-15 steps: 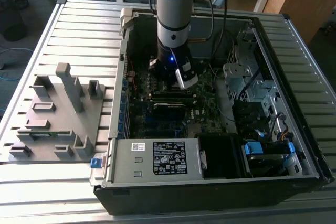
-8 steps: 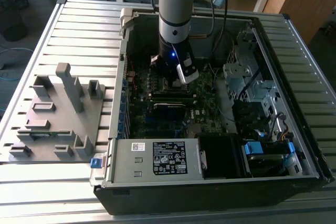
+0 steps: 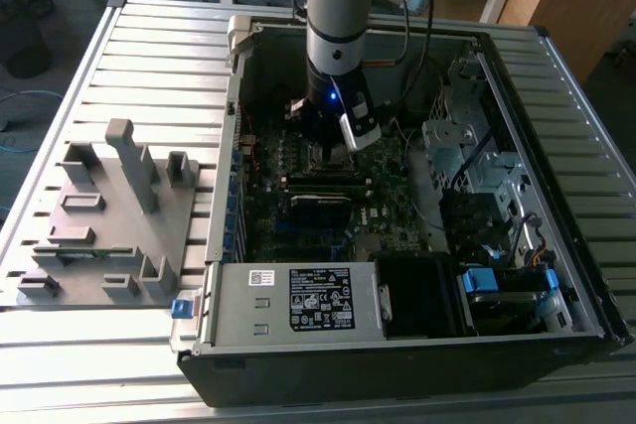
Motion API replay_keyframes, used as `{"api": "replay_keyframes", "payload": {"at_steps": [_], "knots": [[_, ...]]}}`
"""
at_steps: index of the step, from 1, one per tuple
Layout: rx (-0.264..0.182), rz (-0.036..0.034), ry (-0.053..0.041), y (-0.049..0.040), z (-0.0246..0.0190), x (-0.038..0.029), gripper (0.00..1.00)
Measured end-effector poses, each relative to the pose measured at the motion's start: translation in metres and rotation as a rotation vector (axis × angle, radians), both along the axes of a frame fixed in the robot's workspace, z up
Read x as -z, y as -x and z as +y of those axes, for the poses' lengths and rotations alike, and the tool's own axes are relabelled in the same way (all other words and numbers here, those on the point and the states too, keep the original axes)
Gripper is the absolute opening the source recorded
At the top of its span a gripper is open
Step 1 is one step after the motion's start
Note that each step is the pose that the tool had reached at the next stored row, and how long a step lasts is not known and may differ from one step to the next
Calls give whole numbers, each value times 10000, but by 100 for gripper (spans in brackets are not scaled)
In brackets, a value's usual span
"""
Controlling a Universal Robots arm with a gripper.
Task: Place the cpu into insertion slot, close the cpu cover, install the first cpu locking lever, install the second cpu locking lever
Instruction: 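Install the second cpu locking lever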
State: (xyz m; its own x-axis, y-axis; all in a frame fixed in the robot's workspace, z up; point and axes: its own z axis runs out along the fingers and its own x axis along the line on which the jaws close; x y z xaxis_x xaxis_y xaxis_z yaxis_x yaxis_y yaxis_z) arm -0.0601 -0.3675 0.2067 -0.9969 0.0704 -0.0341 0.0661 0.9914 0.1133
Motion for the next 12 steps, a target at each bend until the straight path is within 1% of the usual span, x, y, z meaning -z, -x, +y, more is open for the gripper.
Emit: {"api": "replay_keyframes", "payload": {"at_steps": [4, 9, 12], "knots": [[0, 2, 5, -95, 23, 3, 10], [-1, 2, 15, -104, 75, 4, 10], [0, 2, 70, -104, 94, -1, 10]]}}
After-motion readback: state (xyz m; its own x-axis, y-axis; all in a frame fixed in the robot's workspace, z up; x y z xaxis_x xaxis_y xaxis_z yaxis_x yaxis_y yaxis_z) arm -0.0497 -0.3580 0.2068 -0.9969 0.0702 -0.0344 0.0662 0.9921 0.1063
